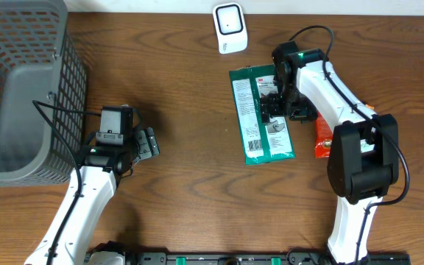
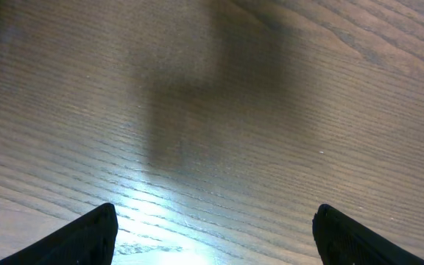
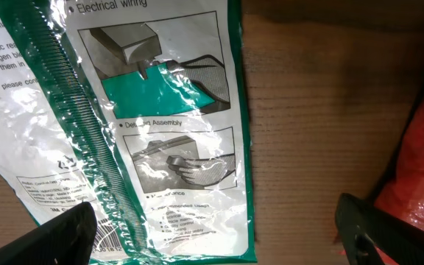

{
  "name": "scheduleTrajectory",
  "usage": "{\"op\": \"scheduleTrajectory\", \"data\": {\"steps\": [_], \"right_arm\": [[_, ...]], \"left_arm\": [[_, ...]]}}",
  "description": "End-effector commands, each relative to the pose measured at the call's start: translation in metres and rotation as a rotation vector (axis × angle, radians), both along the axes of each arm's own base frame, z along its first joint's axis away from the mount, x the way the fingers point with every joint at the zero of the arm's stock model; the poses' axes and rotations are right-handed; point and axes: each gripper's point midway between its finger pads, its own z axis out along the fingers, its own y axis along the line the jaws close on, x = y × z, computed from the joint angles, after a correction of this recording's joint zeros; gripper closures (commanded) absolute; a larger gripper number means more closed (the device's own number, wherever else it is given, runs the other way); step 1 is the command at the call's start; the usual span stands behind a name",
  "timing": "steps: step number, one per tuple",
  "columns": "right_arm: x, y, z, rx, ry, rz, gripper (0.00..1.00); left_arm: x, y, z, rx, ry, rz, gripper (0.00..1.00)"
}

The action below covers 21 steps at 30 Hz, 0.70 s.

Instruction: Scan the item barcode

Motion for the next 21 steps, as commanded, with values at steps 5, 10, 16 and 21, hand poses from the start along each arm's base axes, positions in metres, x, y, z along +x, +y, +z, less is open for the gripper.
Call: {"op": "scheduleTrajectory", "data": {"steps": [5, 10, 16, 21], "right_arm": [[0.003, -0.005, 0.013, -0.008, -0.039, -0.003, 0.01], [0.003, -0.004, 0.013, -0.008, -0.039, -0.003, 0.01], [0.003, -0.005, 0.013, -0.008, -0.038, -0.003, 0.01], [0.003, -0.005, 0.013, -0.008, -0.038, -0.003, 0.01]], "left_arm": [[0.000, 0.003, 0.014, 0.002, -0.049, 0.010, 0.14], [0.001, 0.003, 0.043, -0.010, -0.155, 0.011, 0.14], [-0.008, 0.004, 0.101, -0.034, -0.369, 0.011, 0.14], [-0.038, 0.007, 0.150, -0.047, -0.550, 0.008, 0.14]]}}
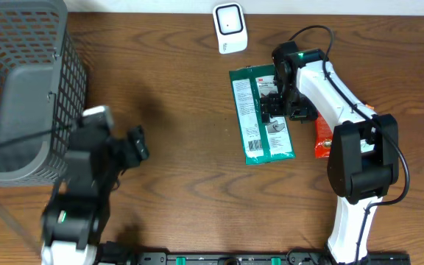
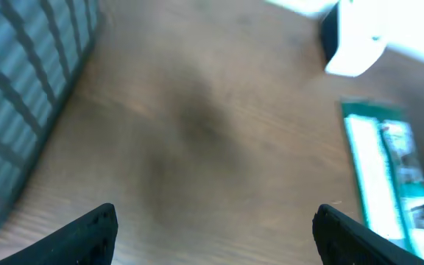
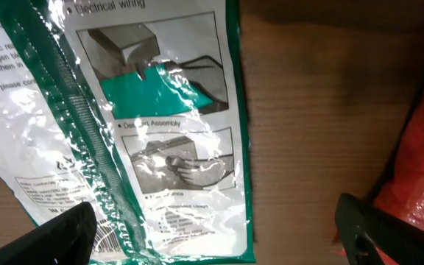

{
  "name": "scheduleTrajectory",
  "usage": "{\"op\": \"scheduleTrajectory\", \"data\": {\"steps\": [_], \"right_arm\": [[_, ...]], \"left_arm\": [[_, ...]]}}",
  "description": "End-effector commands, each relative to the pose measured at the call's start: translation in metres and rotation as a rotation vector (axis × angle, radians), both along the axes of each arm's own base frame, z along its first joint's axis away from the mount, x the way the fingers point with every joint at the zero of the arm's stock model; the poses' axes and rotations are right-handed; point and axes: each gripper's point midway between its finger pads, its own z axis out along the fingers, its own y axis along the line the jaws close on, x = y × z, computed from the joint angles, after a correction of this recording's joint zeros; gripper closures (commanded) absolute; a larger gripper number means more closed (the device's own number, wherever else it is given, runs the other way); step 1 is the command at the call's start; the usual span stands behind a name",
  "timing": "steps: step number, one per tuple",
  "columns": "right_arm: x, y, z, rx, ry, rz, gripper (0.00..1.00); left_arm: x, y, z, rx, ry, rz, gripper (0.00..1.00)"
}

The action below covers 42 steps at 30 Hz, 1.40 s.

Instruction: Scan the item barcode

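A green and white plastic packet (image 1: 260, 118) lies flat on the table right of centre, printed side up (image 3: 146, 125). The white scanner (image 1: 229, 28) stands at the far edge, just beyond the packet, and also shows in the left wrist view (image 2: 352, 44). My right gripper (image 1: 277, 105) hovers open over the packet's right half (image 3: 219, 239). One finger is above the barcode corner and the other is near the red packet. At the left my other gripper (image 1: 137, 144) is raised, blurred and open (image 2: 212, 239), with nothing between its fingers.
A grey wire basket (image 1: 20, 88) fills the far left corner, and its side appears in the left wrist view (image 2: 20, 110). A red packet (image 1: 321, 138) lies under the right arm, just right of the green packet.
My left arm has lifted and tilted. Its camera faced bare wood before and now looks across the table at the basket, scanner and green packet. The right gripper has barely shifted over the packet.
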Motion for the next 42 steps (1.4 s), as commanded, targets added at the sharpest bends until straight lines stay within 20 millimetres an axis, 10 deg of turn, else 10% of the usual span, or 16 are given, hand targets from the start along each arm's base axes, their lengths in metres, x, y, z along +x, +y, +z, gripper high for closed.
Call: {"op": "scheduleTrajectory", "data": {"steps": [1, 12, 23, 42], "right_arm": [[0.003, -0.004, 0.013, -0.004, -0.037, -0.003, 0.01], [0.003, -0.004, 0.013, -0.004, -0.037, -0.002, 0.01], [0.003, -0.004, 0.013, -0.004, -0.037, -0.003, 0.01], [0.003, -0.004, 0.013, -0.004, -0.037, -0.003, 0.01]], "left_arm": [[-0.022, 0.006, 0.030, -0.001, -0.121, 0.011, 0.14], [-0.101, 0.013, 0.036, -0.014, -0.209, 0.009, 0.14], [-0.128, 0.027, 0.042, -0.018, -0.366, 0.081, 0.14], [-0.061, 0.011, 0.105, -0.131, -0.965, 0.006, 0.14]]}}
